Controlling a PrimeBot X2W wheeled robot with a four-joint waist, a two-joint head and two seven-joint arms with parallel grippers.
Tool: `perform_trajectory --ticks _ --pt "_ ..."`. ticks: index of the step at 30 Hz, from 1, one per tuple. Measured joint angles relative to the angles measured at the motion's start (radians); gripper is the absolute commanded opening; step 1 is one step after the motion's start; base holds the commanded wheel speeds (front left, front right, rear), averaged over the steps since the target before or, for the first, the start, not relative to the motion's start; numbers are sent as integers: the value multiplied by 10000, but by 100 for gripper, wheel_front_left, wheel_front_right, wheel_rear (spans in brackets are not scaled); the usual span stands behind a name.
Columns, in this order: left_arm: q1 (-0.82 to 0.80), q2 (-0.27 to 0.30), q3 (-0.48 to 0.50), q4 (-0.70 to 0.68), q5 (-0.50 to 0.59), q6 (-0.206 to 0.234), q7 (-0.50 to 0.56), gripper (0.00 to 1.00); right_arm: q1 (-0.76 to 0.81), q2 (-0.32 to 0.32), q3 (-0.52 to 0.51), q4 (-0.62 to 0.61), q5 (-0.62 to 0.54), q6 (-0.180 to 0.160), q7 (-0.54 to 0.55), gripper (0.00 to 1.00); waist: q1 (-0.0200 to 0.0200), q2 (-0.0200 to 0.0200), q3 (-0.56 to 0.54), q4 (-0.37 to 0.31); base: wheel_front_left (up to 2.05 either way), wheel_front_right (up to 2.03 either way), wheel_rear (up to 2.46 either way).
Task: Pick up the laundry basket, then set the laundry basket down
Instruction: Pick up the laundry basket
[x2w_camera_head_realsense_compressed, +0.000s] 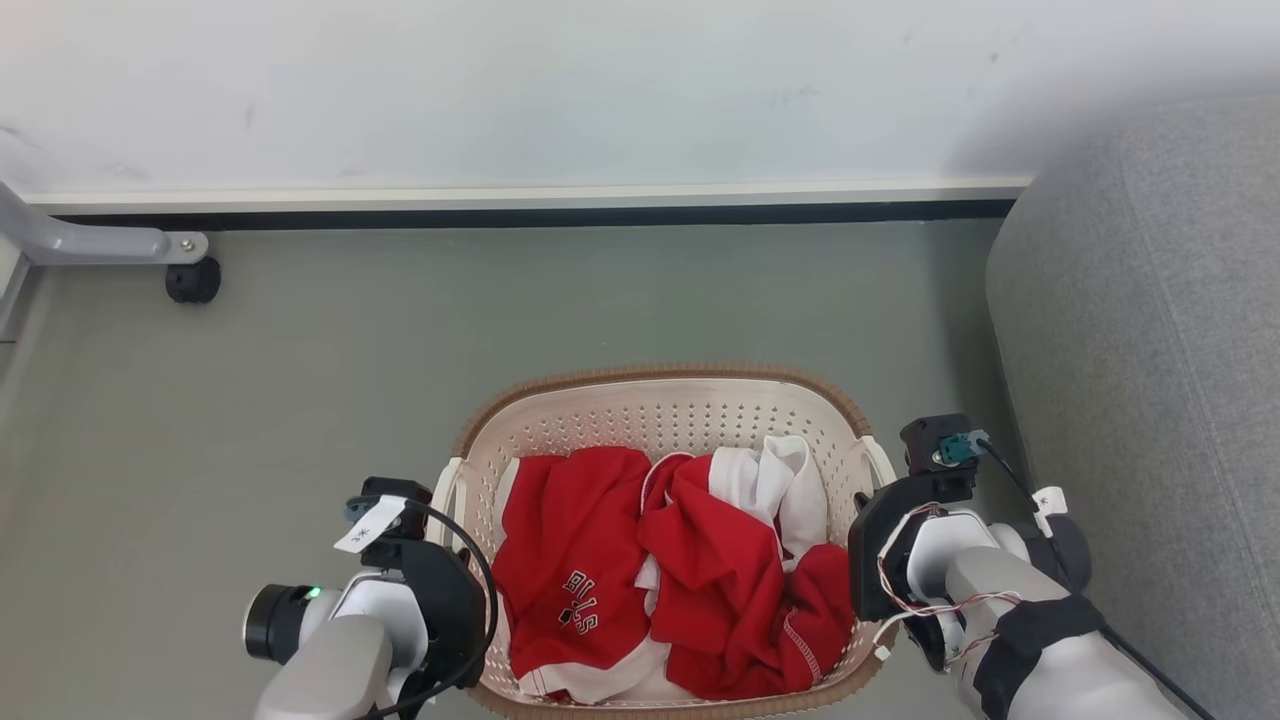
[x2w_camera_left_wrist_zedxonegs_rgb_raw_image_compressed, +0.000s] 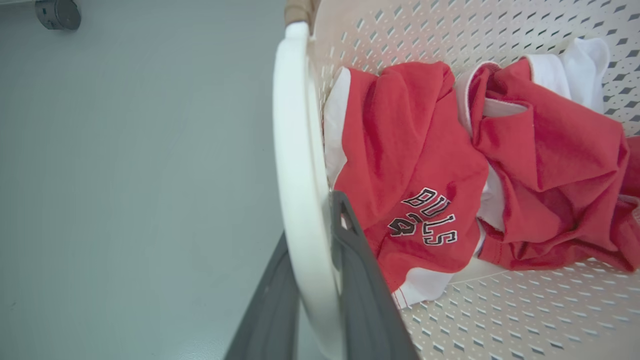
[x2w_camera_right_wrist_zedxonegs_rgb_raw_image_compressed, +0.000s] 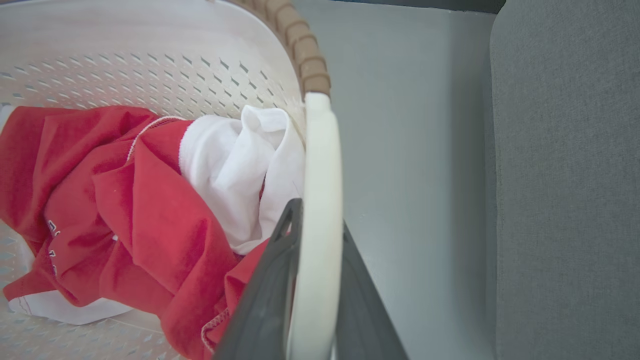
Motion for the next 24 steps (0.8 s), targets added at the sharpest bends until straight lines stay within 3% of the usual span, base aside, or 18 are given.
perform_trajectory --ticks 24 --pt "361 13 -40 2 -59 8 6 0 138 0 579 10 552 -86 71 0 0 0 -362 24 0 0 0"
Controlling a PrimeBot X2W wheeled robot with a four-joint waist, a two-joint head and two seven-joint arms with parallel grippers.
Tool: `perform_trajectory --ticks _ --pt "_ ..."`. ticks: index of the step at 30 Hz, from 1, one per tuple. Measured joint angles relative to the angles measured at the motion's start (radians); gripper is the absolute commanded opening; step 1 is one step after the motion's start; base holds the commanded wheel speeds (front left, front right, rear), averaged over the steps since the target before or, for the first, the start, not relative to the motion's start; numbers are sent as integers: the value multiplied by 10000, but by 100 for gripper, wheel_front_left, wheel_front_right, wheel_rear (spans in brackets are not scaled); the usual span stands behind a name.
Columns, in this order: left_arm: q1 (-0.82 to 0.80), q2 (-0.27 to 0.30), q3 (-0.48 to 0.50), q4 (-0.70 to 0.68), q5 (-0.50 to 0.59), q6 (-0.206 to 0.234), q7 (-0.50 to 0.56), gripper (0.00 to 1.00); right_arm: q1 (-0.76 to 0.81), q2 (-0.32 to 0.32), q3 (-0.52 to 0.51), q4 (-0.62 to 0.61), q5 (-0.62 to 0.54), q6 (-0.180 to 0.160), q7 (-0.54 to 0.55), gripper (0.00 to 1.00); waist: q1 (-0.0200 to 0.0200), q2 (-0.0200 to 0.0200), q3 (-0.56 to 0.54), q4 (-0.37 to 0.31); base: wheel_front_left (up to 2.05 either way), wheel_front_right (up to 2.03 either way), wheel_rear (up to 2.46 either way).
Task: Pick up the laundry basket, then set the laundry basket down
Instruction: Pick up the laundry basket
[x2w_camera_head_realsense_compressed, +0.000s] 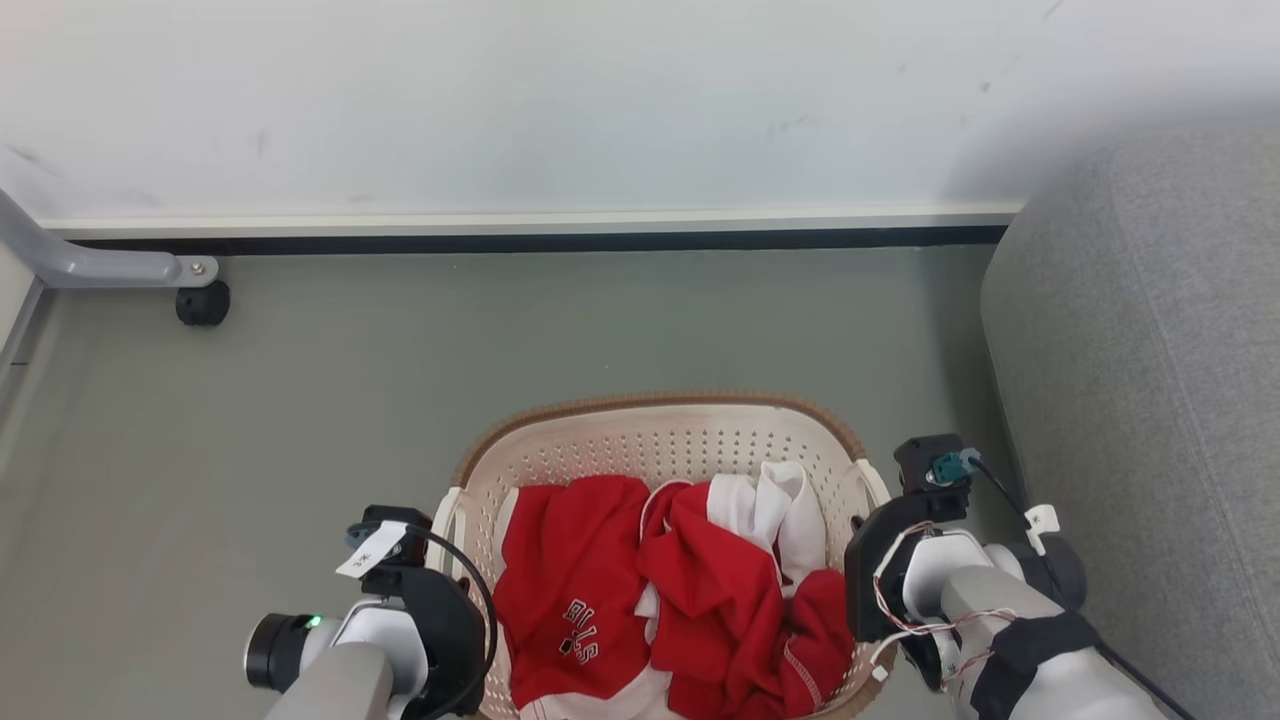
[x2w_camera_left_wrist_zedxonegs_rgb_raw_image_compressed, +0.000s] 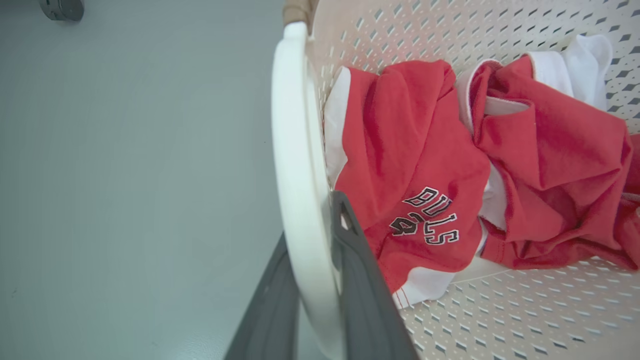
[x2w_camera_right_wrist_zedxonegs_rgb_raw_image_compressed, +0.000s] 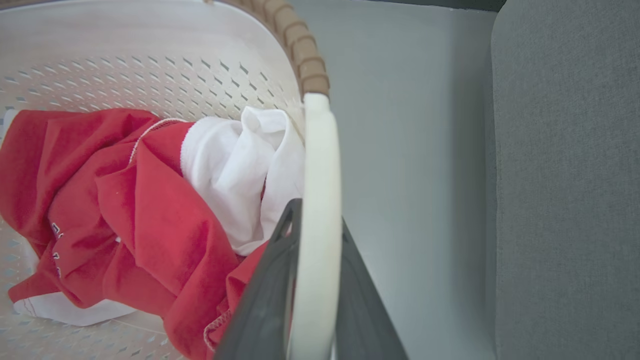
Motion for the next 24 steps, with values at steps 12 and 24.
perform_trajectory --ticks 12,24 --pt "110 -2 -33 8 -15 0 84 0 69 4 224 123 305 0 0 0 0 0 -251 -43 0 0 0" --pt "665 -29 -113 6 -115 0 144 0 515 54 443 290 512 12 -4 0 0 1 -811 -71 0 0 0"
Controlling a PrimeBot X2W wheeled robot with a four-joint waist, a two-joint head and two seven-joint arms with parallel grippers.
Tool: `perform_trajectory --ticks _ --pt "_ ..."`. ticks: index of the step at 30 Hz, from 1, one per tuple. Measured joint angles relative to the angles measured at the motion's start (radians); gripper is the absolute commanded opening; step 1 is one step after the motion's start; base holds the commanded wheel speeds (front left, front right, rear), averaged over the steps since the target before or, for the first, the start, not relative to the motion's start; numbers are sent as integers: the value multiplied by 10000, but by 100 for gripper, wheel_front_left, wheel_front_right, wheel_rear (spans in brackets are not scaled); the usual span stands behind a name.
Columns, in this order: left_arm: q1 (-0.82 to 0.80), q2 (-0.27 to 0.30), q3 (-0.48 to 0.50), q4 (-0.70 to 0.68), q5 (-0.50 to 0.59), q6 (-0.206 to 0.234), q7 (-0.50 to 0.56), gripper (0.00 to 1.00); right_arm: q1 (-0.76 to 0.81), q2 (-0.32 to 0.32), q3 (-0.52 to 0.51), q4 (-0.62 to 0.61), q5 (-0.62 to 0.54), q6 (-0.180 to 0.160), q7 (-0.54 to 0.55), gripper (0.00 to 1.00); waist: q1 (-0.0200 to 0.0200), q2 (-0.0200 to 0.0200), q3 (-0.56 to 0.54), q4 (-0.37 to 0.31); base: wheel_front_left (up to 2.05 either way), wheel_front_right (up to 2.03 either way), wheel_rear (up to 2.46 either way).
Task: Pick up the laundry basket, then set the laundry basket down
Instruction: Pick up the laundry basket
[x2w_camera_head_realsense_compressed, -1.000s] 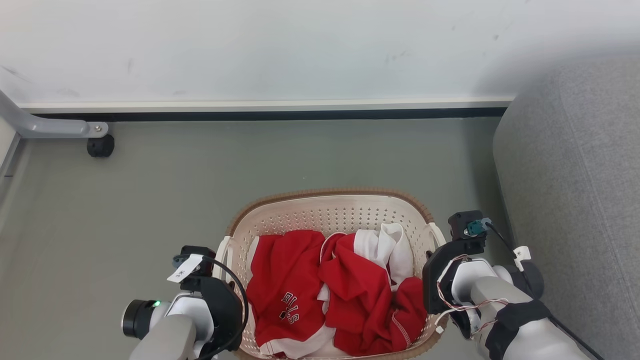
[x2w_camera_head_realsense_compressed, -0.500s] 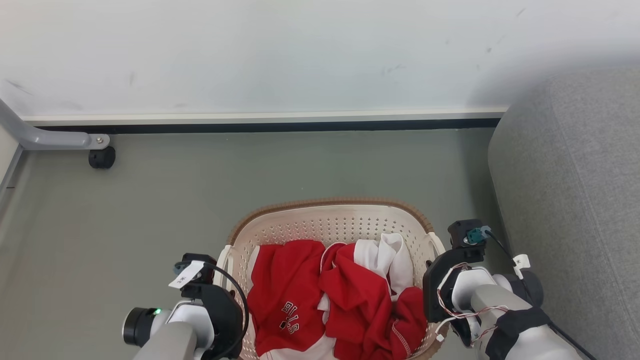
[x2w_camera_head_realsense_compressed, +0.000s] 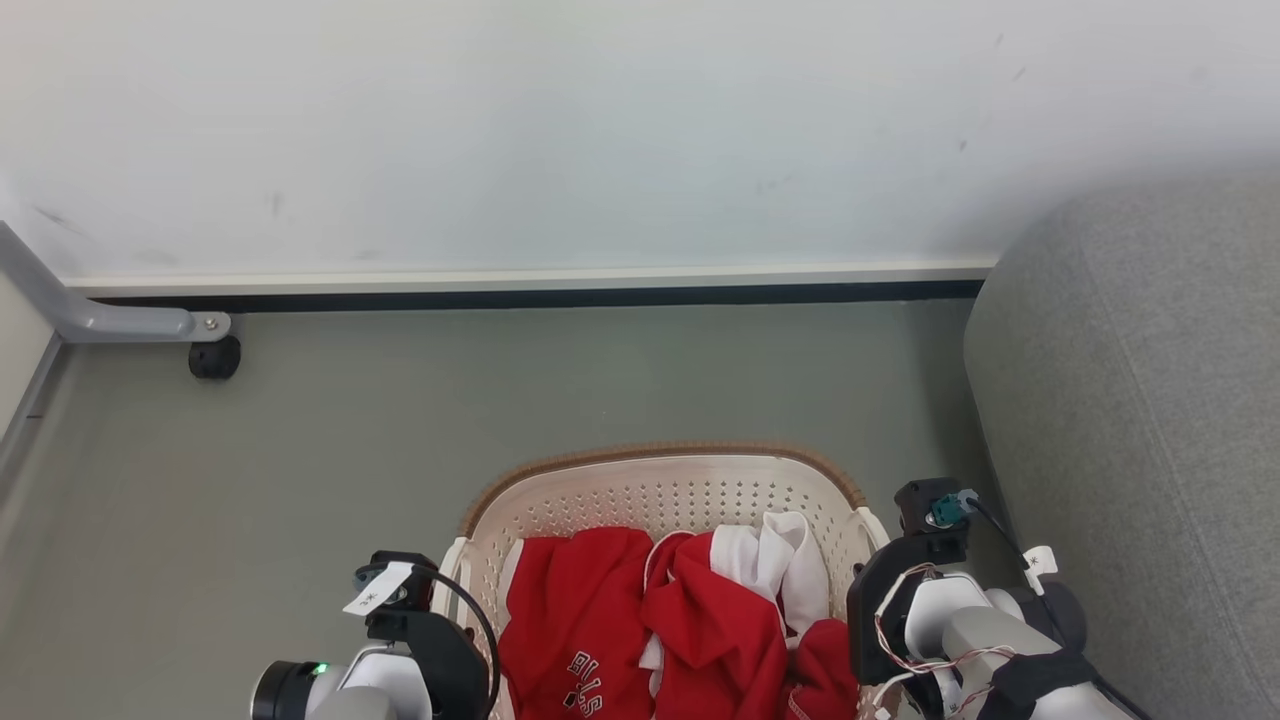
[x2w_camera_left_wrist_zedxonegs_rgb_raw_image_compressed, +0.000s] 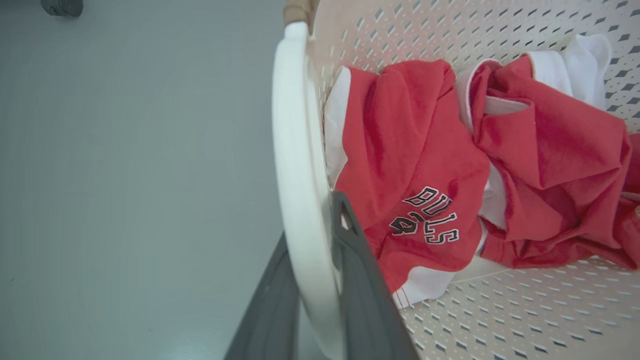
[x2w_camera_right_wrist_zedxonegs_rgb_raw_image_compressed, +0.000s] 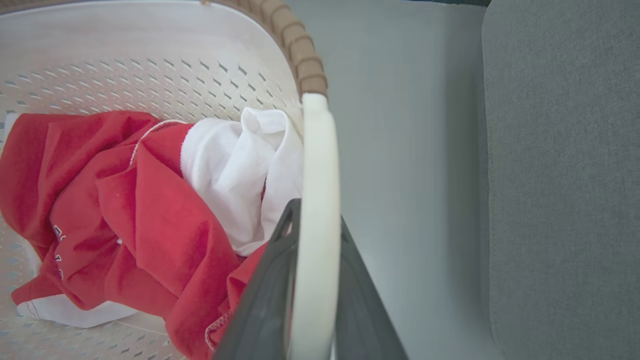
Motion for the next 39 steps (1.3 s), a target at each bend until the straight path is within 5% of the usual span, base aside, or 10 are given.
perform_trajectory --ticks 39 --pt "551 -12 -351 -4 -414 82 203 0 550 35 454 138 616 12 2 0 1 0 -762 114 0 0 0"
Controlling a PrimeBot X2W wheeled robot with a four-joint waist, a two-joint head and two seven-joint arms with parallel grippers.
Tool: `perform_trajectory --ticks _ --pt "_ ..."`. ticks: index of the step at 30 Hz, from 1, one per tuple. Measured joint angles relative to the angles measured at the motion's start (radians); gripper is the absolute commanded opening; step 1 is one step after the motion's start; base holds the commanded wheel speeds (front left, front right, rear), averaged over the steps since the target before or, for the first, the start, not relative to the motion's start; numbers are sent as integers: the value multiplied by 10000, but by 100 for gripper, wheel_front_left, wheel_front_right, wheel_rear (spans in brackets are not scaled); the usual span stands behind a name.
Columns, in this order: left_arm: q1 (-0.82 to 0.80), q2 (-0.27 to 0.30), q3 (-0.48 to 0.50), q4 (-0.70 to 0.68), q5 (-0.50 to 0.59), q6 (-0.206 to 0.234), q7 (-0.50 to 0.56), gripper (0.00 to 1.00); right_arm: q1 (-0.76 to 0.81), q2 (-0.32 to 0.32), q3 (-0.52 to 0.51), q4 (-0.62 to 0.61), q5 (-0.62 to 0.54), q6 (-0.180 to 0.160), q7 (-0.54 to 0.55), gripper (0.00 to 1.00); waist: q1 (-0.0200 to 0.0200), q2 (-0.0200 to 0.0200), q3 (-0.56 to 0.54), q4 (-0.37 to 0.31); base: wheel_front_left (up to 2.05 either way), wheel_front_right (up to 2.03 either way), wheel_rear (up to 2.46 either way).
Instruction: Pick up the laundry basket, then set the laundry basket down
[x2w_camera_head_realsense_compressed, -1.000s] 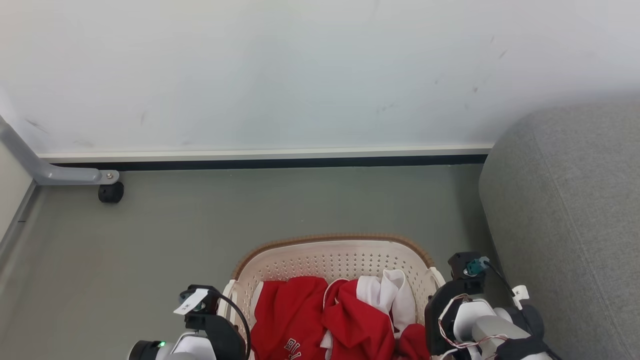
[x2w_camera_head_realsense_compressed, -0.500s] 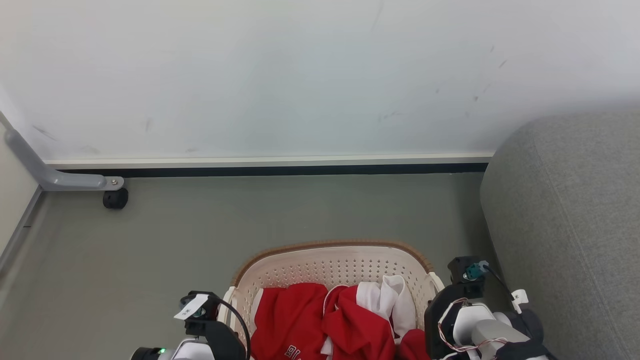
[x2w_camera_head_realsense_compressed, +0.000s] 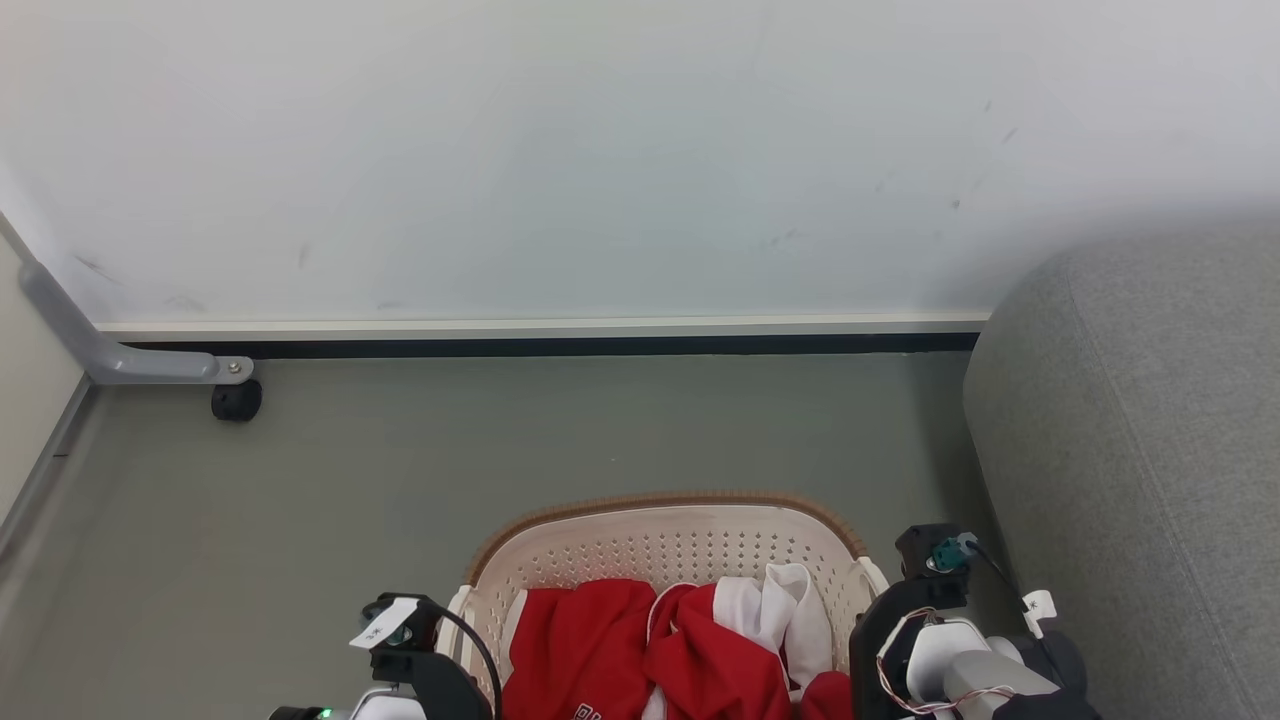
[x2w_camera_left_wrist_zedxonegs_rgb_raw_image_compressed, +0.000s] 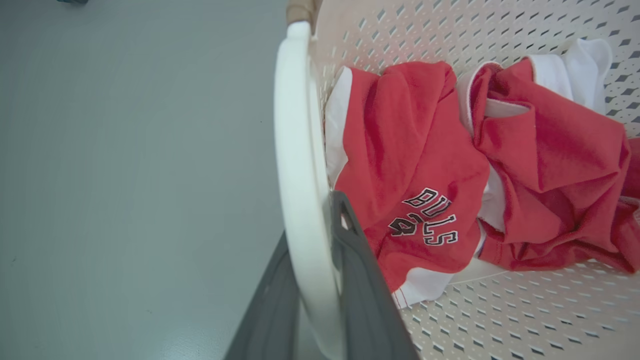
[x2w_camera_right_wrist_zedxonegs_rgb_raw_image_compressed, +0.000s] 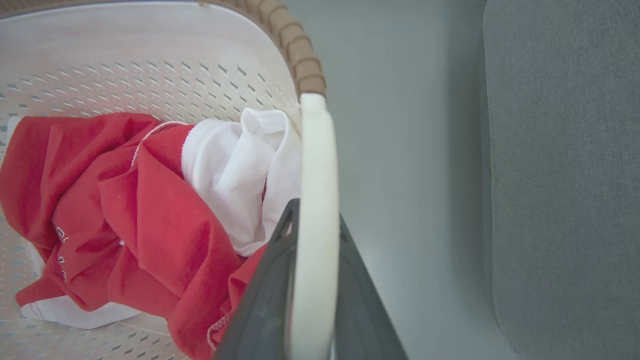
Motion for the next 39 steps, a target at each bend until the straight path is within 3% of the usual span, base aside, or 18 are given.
perform_trajectory --ticks 39 --pt "3 19 -282 -8 -186 27 0 0 -5 -2 403 100 424 63 -88 0 0 0 68 -15 0 0 0"
